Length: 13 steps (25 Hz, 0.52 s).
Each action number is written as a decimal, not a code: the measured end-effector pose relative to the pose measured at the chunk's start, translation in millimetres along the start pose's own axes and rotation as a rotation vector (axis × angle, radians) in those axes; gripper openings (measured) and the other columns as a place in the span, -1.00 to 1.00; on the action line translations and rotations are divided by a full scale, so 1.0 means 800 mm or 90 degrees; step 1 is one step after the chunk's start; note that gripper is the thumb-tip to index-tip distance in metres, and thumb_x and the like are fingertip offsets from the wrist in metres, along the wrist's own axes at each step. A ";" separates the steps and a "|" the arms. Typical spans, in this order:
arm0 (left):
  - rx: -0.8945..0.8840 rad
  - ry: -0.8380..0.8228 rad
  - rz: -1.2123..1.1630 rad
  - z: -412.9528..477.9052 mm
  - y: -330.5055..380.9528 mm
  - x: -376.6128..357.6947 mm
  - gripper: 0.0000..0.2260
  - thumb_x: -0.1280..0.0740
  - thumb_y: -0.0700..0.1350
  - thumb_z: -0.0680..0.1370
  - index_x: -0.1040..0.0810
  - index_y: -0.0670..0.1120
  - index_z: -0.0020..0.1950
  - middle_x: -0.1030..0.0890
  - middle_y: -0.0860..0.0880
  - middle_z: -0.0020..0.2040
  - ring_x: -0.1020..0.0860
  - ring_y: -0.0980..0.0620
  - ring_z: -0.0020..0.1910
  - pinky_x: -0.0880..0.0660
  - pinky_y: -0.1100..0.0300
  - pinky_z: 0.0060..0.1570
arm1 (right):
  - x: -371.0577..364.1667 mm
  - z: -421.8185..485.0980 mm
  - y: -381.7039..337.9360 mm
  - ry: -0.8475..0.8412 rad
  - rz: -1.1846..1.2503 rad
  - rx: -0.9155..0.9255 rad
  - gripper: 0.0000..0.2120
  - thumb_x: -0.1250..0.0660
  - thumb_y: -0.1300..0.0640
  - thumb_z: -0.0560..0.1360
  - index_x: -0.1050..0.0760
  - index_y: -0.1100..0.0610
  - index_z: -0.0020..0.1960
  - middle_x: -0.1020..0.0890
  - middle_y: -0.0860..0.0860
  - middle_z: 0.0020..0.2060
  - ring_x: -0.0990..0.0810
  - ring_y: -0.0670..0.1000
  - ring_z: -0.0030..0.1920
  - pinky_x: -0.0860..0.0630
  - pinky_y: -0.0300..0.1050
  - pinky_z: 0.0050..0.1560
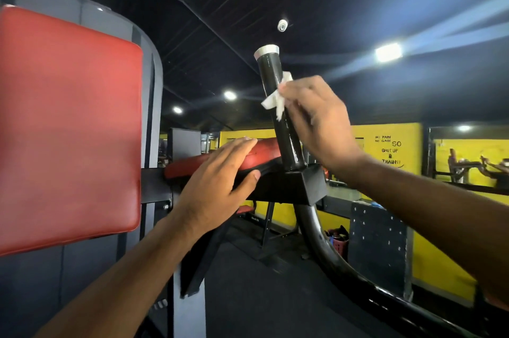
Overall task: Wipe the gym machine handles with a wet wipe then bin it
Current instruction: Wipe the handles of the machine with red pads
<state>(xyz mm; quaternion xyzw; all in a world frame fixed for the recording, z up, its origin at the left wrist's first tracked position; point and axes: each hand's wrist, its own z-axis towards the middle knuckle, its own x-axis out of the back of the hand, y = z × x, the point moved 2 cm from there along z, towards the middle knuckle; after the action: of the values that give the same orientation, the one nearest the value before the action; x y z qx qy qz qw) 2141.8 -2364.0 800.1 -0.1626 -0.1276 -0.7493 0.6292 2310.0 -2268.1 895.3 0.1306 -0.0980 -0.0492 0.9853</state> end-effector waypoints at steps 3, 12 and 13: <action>0.000 0.011 -0.003 -0.001 -0.001 -0.002 -0.47 -0.15 0.12 0.61 -0.23 -0.03 0.55 -0.33 0.02 0.50 -0.18 0.25 0.46 -0.19 0.18 0.44 | 0.011 0.029 0.000 -0.151 -0.249 0.333 -0.72 -0.25 0.18 0.63 -0.54 0.27 0.28 -0.56 0.20 0.21 -0.50 0.21 0.28 -0.50 0.03 0.23; -0.004 0.016 -0.003 -0.001 -0.003 -0.006 -0.46 -0.12 0.14 0.61 -0.24 -0.04 0.55 -0.33 0.02 0.50 -0.16 0.25 0.47 -0.18 0.19 0.46 | 0.011 0.103 -0.020 -0.316 -0.485 0.506 -0.63 -0.03 0.14 0.61 -0.58 0.19 0.15 -0.60 0.15 0.14 -0.57 0.19 0.22 -0.35 0.10 0.42; -0.002 0.014 -0.003 -0.002 -0.003 -0.006 -0.46 -0.12 0.14 0.61 -0.23 -0.04 0.55 -0.32 0.02 0.51 -0.16 0.25 0.47 -0.17 0.20 0.46 | 0.007 0.100 -0.023 -0.337 -0.492 0.501 -0.63 -0.02 0.14 0.60 -0.58 0.19 0.14 -0.60 0.14 0.14 -0.56 0.19 0.22 -0.36 0.11 0.41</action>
<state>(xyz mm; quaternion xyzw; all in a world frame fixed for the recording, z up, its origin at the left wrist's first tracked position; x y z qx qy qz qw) 2140.0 -2359.4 796.9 -0.1550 -0.1202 -0.7529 0.6283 2297.6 -2306.3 967.4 0.4945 -0.2959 -0.3937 0.7162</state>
